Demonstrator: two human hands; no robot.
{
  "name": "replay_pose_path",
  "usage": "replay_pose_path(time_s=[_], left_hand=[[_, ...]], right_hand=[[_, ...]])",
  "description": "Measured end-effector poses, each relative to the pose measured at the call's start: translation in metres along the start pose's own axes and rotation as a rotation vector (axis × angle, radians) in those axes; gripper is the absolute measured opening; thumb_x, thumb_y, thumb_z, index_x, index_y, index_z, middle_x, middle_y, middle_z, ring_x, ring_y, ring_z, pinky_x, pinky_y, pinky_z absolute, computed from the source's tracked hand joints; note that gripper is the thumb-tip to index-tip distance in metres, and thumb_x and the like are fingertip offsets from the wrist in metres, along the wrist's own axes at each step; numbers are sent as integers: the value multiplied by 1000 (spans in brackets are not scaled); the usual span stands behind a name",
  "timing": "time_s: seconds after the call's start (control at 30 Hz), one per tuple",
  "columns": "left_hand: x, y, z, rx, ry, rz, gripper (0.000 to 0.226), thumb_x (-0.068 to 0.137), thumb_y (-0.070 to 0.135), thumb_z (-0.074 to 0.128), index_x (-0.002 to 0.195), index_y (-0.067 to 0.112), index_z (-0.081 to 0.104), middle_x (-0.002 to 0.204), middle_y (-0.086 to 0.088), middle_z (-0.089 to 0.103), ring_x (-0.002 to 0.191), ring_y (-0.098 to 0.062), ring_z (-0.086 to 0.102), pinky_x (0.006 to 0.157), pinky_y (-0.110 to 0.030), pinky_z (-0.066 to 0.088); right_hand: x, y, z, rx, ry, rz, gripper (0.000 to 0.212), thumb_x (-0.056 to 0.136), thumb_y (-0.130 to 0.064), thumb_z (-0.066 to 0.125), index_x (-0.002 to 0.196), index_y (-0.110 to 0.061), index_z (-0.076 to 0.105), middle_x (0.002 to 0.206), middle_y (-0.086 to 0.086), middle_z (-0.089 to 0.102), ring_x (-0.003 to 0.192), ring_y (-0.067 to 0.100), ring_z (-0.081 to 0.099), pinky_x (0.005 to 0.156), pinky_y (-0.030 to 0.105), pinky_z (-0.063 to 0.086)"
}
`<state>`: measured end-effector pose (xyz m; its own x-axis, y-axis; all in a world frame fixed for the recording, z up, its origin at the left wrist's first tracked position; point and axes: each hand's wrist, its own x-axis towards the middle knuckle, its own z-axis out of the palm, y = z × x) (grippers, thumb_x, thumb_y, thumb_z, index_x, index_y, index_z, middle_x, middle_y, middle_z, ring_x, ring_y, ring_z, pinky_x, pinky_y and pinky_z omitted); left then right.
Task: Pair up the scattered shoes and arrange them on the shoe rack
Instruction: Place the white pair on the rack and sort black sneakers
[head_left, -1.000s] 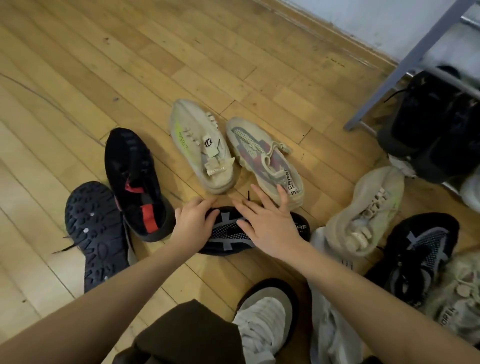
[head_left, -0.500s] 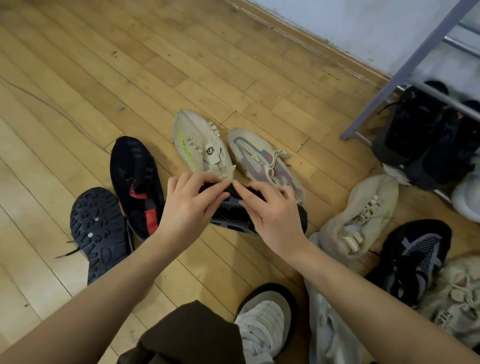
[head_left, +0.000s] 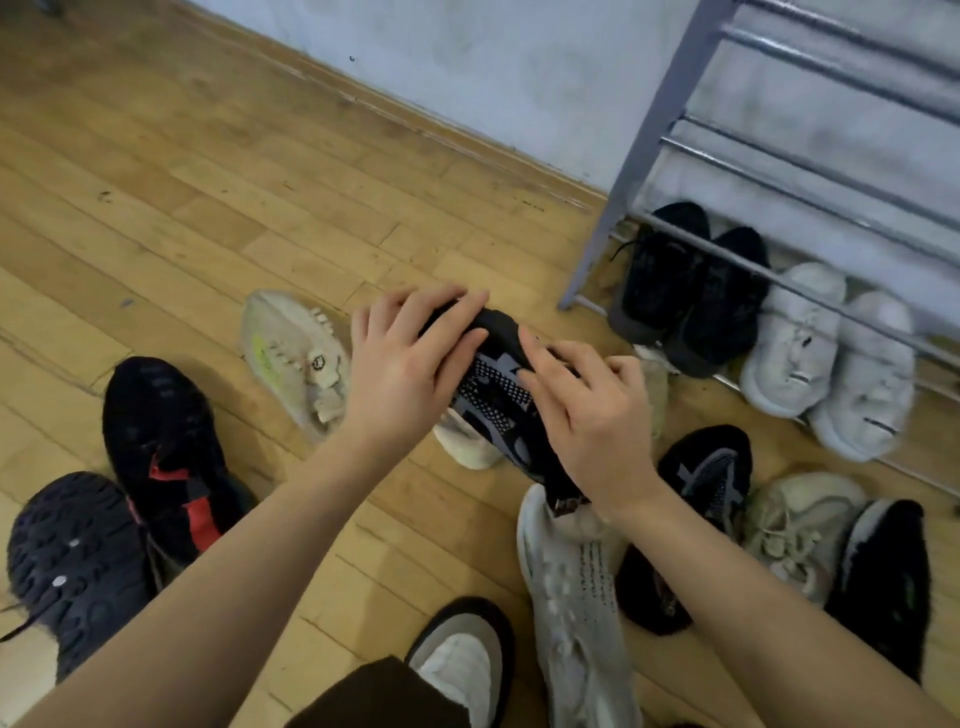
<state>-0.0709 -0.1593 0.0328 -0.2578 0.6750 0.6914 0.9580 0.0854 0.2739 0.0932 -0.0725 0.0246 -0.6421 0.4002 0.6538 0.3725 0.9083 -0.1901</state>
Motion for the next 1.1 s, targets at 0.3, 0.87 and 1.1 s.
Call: replay_pose_path(time_s=[0.3,0.87,1.1], left_hand=[[52,109,51,-188,5,244,24,95,29,55,113,17,65,111,-4,65,94,-28,54,74,-38,40],[20,246,188,-518,-519,294,34,93,24,46,122,13,60,103,-6,68,86,-23,64,66,-38,52],[13,265,243,-353,-885,171,47,98,35,39,142,20,34,134,-7,53,120,-31,47,98,-44,33]], right_hand=[[-44,68,-104,-215,76,158,29,97,-24,53,123,-13,61,93,2,68,76,15,62,61,35,41],[-203,152,-160,-234,45,698,32,95,-26,50,121,-14,63,75,-4,67,61,12,59,61,39,45],[-223,177,-151,-263,-229,926,45,95,-41,33,128,-23,56,109,0,67,90,20,63,81,39,38]])
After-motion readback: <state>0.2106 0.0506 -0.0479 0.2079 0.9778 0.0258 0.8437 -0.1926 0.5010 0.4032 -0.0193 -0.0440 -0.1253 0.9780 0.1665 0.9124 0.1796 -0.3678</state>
